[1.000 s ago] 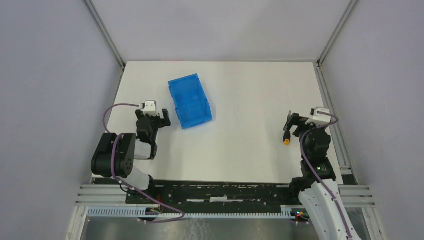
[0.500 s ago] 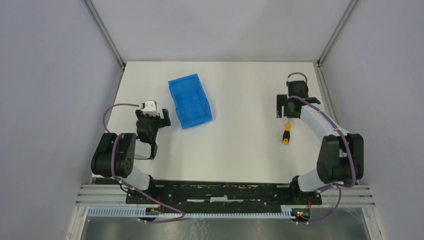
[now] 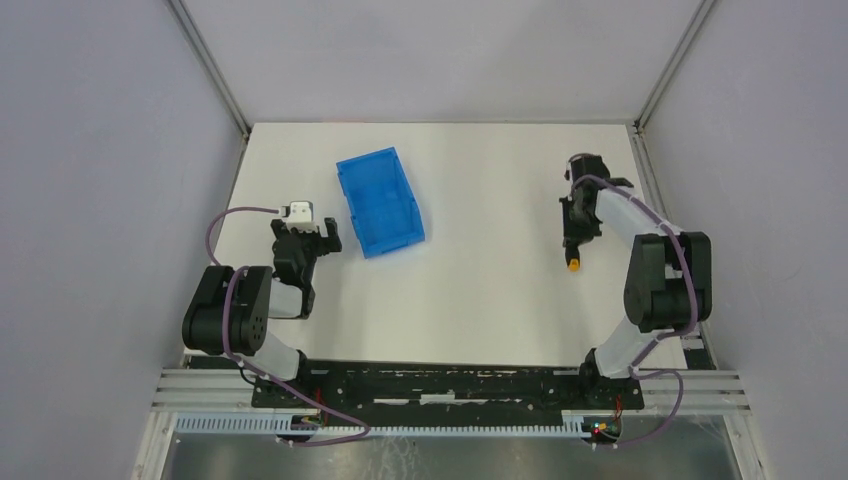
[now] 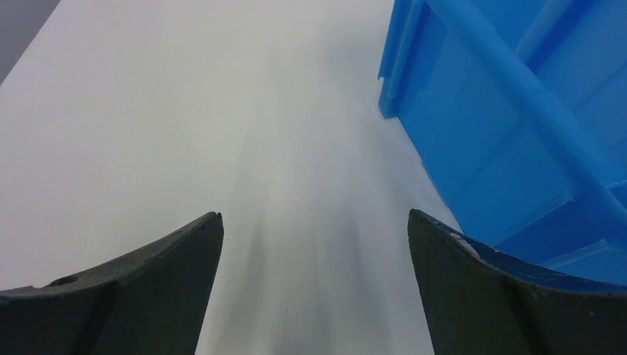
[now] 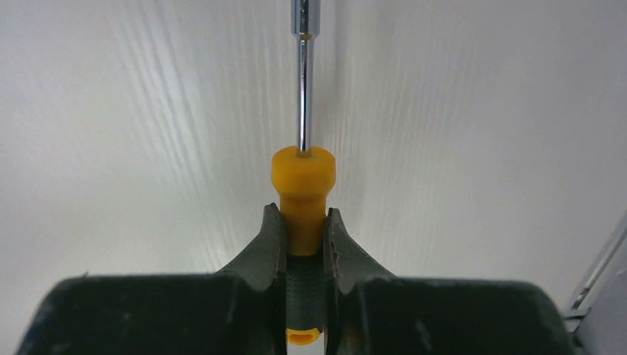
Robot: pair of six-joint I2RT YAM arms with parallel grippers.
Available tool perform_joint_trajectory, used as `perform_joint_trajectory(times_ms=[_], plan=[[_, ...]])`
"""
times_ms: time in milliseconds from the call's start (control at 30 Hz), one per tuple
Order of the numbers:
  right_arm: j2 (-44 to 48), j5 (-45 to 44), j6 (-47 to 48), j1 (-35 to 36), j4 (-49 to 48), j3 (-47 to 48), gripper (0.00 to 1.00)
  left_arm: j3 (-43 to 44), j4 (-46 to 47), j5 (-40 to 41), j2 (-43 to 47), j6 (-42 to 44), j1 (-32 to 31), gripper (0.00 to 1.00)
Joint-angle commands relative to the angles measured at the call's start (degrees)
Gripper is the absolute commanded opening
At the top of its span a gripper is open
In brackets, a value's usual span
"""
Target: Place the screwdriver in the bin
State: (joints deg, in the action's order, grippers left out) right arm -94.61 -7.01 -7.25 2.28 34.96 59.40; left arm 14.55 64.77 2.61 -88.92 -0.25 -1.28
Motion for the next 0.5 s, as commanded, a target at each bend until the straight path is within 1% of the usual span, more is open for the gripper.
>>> perform_joint_trajectory(times_ms=[0,33,100,200,300,367,433,467], plan=[[-5.59,2.27,2.92,-0.08,18.19,25.17,0.0,-0.04,1.5,-0.44,1.03,-1.24,0.31,1.0],[-7.43,1.94,2.95,-0.13,21.37,29.46,0.0,-0.07,1.45,-0.4,1.1,-1.24,0.31,1.0],[-9.87,2.41,2.06,-0.06,24.34,37.46,0.0,-0.08,1.49,-0.39,1.06,-1.24,0.31,1.0],[-12.24,5.22,-1.38,0.08,25.53,44.87,0.0,-0.05,1.45,-0.4,1.04,-1.24,0.31,1.0],[-14.46,6.27,-4.7,1.84,26.08,51.39,0.0,-0.04,1.5,-0.4,1.0,-1.24,0.31,1.0],[-15.49,6.56,-7.48,4.59,24.93,55.46,0.0,-0.04,1.5,-0.38,1.1,-1.24,0.31,1.0],[-15.6,6.85,-10.71,9.35,20.79,57.37,0.0,-0.05,1.5,-0.4,1.03,-1.23,0.31,1.0],[-15.51,8.37,-12.41,12.48,17.3,57.22,0.0,-0.05,1.5,-0.41,1.04,-1.24,0.31,1.0]])
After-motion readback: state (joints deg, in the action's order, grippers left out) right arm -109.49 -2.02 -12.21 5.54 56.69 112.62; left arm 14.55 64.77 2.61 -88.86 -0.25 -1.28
